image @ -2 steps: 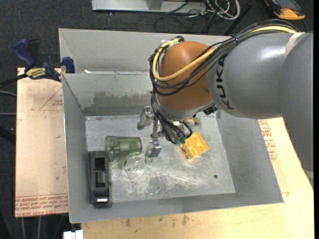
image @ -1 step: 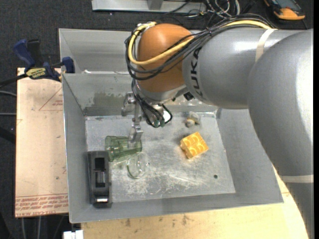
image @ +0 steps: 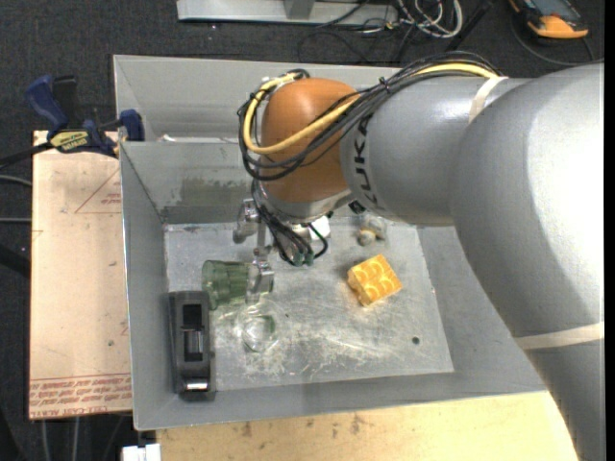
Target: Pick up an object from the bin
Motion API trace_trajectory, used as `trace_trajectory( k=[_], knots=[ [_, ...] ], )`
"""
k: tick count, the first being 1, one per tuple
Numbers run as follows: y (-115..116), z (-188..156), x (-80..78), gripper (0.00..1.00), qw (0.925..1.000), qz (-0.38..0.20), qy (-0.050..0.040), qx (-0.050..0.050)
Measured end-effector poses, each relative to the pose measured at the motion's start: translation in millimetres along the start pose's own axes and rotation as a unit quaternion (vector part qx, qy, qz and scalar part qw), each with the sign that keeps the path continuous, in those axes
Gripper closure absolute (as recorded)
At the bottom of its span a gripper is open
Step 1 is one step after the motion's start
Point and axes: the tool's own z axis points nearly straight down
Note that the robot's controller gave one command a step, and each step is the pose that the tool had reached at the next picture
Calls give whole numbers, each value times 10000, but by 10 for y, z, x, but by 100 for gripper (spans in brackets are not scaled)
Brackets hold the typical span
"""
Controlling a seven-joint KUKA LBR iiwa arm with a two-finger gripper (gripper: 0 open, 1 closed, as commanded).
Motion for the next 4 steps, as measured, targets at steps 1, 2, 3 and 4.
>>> trace_trajectory(
  k=[1, 2, 3, 4],
  knots=[
    [-1, 388, -57, 0, 9997, 246, -38, -7],
    [47, 365, -91, 100, 9992, 406, -38, 24],
    [46, 365, -91, 100, 9992, 408, -37, 23],
    [45, 340, -87, 100, 9992, 409, -31, 22]
  ],
)
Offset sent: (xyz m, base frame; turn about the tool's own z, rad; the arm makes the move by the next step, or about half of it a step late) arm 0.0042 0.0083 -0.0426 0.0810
